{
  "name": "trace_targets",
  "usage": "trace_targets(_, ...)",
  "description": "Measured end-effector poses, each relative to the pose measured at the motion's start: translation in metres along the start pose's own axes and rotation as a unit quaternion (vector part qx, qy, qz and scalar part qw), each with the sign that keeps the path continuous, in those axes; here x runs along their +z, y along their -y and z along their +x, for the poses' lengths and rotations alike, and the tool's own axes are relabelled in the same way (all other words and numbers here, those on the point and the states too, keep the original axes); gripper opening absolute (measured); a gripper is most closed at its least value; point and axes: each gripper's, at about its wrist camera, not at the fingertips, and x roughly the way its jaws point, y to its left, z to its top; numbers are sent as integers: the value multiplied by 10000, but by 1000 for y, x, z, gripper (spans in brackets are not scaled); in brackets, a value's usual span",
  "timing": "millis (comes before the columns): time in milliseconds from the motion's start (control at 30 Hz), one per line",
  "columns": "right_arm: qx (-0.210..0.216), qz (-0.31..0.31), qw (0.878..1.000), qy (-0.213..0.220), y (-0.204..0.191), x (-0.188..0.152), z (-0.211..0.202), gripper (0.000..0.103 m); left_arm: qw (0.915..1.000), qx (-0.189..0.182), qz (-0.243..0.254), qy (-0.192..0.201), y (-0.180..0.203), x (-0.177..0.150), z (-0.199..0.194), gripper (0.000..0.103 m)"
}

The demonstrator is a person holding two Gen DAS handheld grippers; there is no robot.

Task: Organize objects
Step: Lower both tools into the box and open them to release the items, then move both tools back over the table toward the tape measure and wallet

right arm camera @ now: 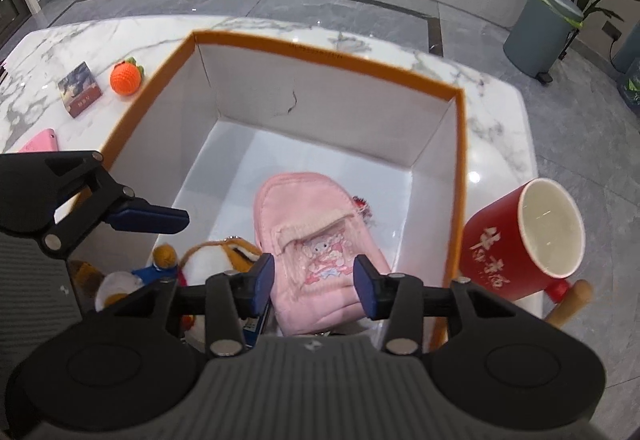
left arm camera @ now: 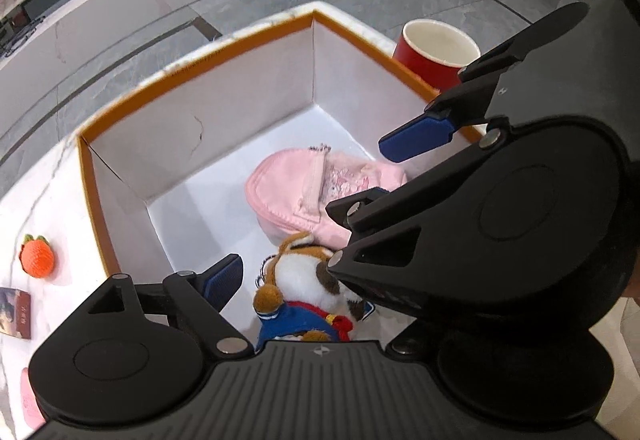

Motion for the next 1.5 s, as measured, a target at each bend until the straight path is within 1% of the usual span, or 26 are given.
trace_targets(67, -39, -13, 10000, 49, 0, 2, -8, 49, 10000, -1, 5, 59, 0, 6, -7, 102)
trace_targets(400, -179, -108, 9993, 304, -8, 18, -54, 51, 9992, 84, 54, 396, -6, 17, -46, 102)
trace_targets(600, -263, -215, 9983, 482, -23, 27, -83, 51, 9979, 187, 84, 609, -18, 15, -74, 102)
trace_targets(700, -285, -287, 9975, 572, -35, 33, -97, 53, 9972, 234, 88, 705, -29, 9, -91, 102)
trace_targets(867, -313, -447, 9961, 694, -65, 44, -113, 53, 9962, 314, 30, 810, -51, -5, -109, 102)
trace_targets(1033, -244, -616, 9949, 760, -102, 55, -117, 55, 9958, 399, -25, 823, -80, -23, -120, 102)
trace_targets(1167, -200, -806, 9939, 732, -135, 61, -111, 57, 9959, 438, -66, 785, -102, -41, -123, 102)
trace_targets(1367, -154, -1124, 9914, 659, -185, 71, -96, 57, 9957, 429, -299, 761, -138, -66, -123, 102)
trace_targets(1500, -134, -1265, 9902, 576, -216, 76, -81, 62, 9958, 436, -432, 683, -163, -84, -117, 102)
